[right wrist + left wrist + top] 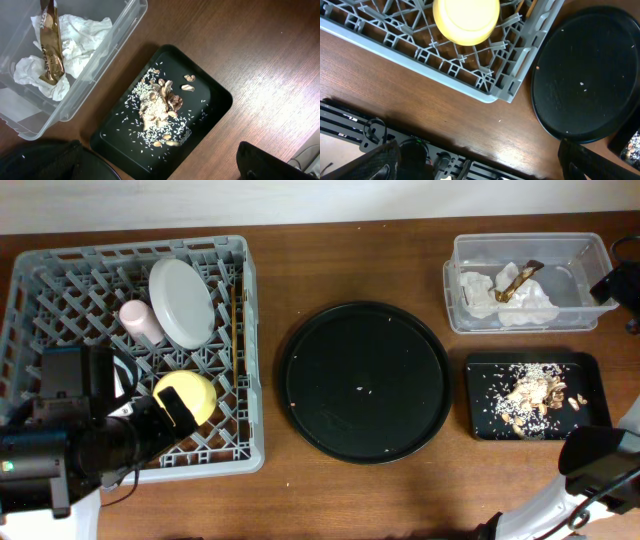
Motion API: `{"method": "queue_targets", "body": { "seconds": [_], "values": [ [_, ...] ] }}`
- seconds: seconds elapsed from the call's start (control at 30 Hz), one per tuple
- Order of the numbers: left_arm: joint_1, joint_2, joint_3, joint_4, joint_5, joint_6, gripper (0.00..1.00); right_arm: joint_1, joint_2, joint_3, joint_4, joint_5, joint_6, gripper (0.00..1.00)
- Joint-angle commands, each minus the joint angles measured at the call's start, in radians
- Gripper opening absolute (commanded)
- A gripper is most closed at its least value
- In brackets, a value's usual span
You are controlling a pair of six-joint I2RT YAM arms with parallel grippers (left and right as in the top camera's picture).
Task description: Sort waste into correct bins and load items into the dishwasher rack
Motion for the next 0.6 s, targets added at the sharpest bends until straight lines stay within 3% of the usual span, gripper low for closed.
{"method": "queue_targets", "body": {
  "seconds": [0.0, 0.17, 0.43, 0.57],
  "values": [
    [0.002, -0.010, 0.003, -0.002, 0.014, -0.002, 0.99, -0.003, -0.006, 0.011, 0.000, 0.012, -0.002, 0.99],
    [0.002, -0.010, 0.003, -0.002, 0.007, 0.078, 0.99, -0.003, -0.006, 0.011, 0.000, 0.012, -0.002, 0.99],
    [0.002, -0.011, -0.015, -0.002, 0.006, 0.078, 0.99, -0.003, -0.006, 0.011, 0.000, 0.012, -0.002, 0.99],
    [0.001, -0.074, -0.125, 0.087, 0.004, 0.197, 0.99, -0.003, -0.006, 0.011, 0.000, 0.012, -0.002, 0.99]
  ]
}}
